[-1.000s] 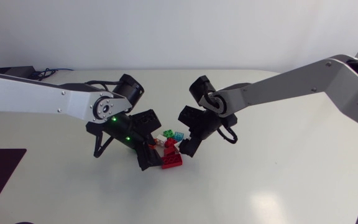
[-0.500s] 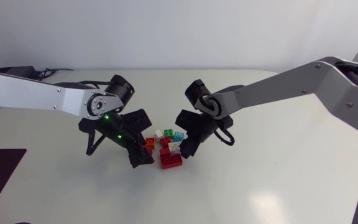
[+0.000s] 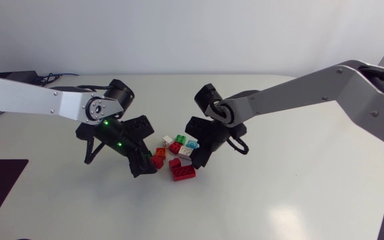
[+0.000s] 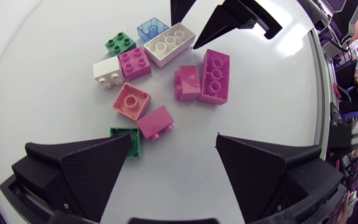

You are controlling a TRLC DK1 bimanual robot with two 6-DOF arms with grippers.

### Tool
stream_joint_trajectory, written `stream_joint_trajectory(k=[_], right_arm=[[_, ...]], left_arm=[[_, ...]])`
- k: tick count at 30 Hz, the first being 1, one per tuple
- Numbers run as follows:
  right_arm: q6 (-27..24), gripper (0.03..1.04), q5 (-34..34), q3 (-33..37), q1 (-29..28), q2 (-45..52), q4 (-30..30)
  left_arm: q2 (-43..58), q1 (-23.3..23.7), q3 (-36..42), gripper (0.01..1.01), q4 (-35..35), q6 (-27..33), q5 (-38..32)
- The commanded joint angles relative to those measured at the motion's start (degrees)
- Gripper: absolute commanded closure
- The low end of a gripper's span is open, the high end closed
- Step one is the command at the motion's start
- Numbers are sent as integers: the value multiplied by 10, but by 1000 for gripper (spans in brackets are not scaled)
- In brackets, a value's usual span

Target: Sort duplo bricks by size, large to the right and small to the left

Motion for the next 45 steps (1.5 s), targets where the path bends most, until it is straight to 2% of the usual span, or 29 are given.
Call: stream_joint_trajectory(k=[1, 9, 24, 25, 27, 29, 39, 45], right_arm=[[-12, 239, 4, 31, 18, 15, -10], [-13, 239, 2, 78, 29, 49, -49], [-14, 251, 18, 26, 15, 26, -40], [-14, 308, 18, 26, 15, 26, -40], [-13, 539, 24, 27, 17, 27, -34], [-13, 690, 31, 32, 20, 32, -33], [-15, 795, 60, 19, 30, 26, -31], [-11, 792, 59, -37, 26, -70, -17]], left_arm=[[2, 7, 6, 74, -8, 18, 2], [-1, 11, 5, 74, -8, 20, 3], [-3, 2, 6, 74, -8, 19, 3], [-3, 2, 6, 72, -8, 18, 3], [-3, 0, 8, 74, -8, 18, 3], [-3, -1, 9, 72, -8, 17, 3], [-3, 0, 9, 72, -8, 19, 3], [-3, -2, 10, 74, -8, 18, 3]])
